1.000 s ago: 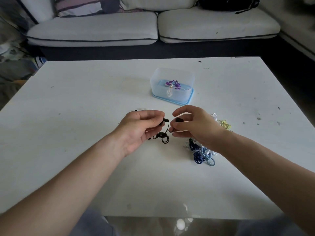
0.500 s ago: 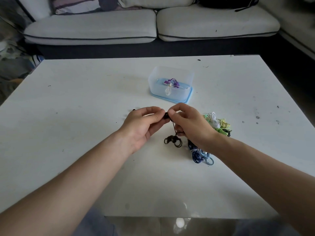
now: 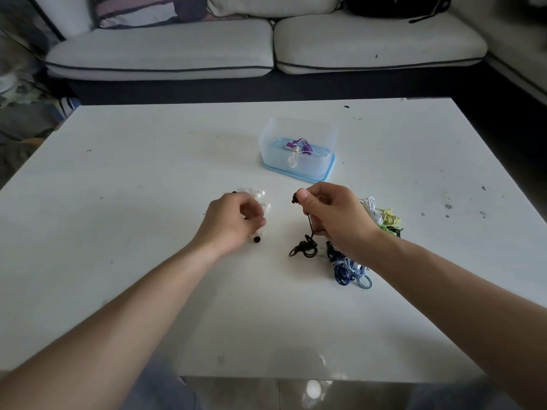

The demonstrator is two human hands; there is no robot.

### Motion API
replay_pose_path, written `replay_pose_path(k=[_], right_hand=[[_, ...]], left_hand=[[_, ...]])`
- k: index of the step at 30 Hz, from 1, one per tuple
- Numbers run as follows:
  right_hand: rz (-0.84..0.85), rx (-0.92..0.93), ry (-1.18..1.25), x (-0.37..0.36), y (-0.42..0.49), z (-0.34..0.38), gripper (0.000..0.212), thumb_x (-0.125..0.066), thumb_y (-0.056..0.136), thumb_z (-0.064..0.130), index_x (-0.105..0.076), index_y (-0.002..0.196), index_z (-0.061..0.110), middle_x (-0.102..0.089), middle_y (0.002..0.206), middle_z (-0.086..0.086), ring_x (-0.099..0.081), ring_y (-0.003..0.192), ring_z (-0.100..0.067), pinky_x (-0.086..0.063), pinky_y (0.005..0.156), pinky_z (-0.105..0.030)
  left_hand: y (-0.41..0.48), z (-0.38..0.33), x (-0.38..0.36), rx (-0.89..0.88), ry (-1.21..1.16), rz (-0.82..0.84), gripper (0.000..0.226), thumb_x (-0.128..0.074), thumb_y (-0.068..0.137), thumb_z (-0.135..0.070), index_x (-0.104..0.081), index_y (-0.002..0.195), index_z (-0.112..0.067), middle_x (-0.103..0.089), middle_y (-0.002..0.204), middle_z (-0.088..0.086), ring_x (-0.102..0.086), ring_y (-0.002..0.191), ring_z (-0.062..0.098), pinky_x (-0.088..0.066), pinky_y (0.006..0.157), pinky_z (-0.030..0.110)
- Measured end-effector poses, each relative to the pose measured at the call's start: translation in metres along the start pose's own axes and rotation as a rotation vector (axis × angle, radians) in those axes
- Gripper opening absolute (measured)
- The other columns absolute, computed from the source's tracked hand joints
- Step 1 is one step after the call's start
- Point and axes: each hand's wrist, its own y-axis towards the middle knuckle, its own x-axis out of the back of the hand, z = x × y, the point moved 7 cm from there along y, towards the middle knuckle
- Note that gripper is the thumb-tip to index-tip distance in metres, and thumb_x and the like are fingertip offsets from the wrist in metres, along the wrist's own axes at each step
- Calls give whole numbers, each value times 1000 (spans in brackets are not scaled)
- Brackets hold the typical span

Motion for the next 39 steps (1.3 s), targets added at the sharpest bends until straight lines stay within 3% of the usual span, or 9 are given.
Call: replay_pose_path(k=[5,12,16,19,22,26,30,35,39], right_hand=[[61,-102,152,-2,0,-3,20,-60,99,21,-63,98,2,-45,69,-5,-29,44,-11,-27,43,-21],[134,-189,221,-6,-4,-5,26,-52,103,22,-57,87,3,-53,55,8,-26,48,-9,-28,43,-18],[123,-206,255,-5,-2,-7,23,-55,102,22,-60,90,3,-59,69,-2,-28,47,-9,-29,43,-18],[137,-193,289,-4,-3,-3,13,-59,99,18,-61,93,7,-60,70,-6,-27,45,-9,-28,43,-19],[167,-166,297,-4,-3,2,11,-60,98,15,-65,97,6,-63,72,-8,-26,43,-8,-28,45,-18],[205,-148,335,-7,-6,6,11,-58,97,8,-69,99,6,-68,77,-10,-25,45,-9,-28,47,-18],[245,-128,371,-11,-7,7,10,-58,95,5,-66,100,3,-65,81,-15,-24,46,-8,-29,44,-17],[245,-124,348,-12,-6,4,9,-58,95,6,-64,100,1,-65,85,-17,-24,47,-9,-30,45,-17],[234,-131,337,-12,-7,4,6,-58,96,5,-64,96,4,-66,83,-16,-23,48,-10,-28,45,-18]], left_hand=[[6,24,-15,17,282,50,18,-81,71,-24,-64,76,-24,-66,77,-10,-64,77,12,-52,69,28],[10,30,-33,56,377,77,16,-74,70,-24,-61,62,-21,-67,69,-10,-64,71,12,-45,59,23],[11,27,-31,51,369,80,10,-67,72,-16,-63,66,-22,-67,72,-11,-65,76,12,-49,63,24],[4,14,-21,30,236,65,11,-72,74,-15,-66,75,-25,-67,76,-11,-64,76,8,-46,62,19],[-8,-9,-9,11,-90,95,13,-79,74,-16,-74,81,-26,-71,78,-9,-66,75,5,-48,69,14],[-21,-24,0,60,-485,133,16,-82,75,-10,-78,80,-25,-75,88,-5,-72,89,21,-55,93,40],[-24,-30,-6,137,-762,202,24,-70,79,9,-75,95,-9,-76,97,13,-71,97,23,-56,88,25],[-24,-34,-4,107,-807,203,27,-64,82,13,-73,97,-7,-76,95,13,-72,93,22,-56,84,22],[-22,-35,1,47,-678,162,24,-76,76,0,-76,91,-18,-76,98,10,-70,100,27,-51,99,44]])
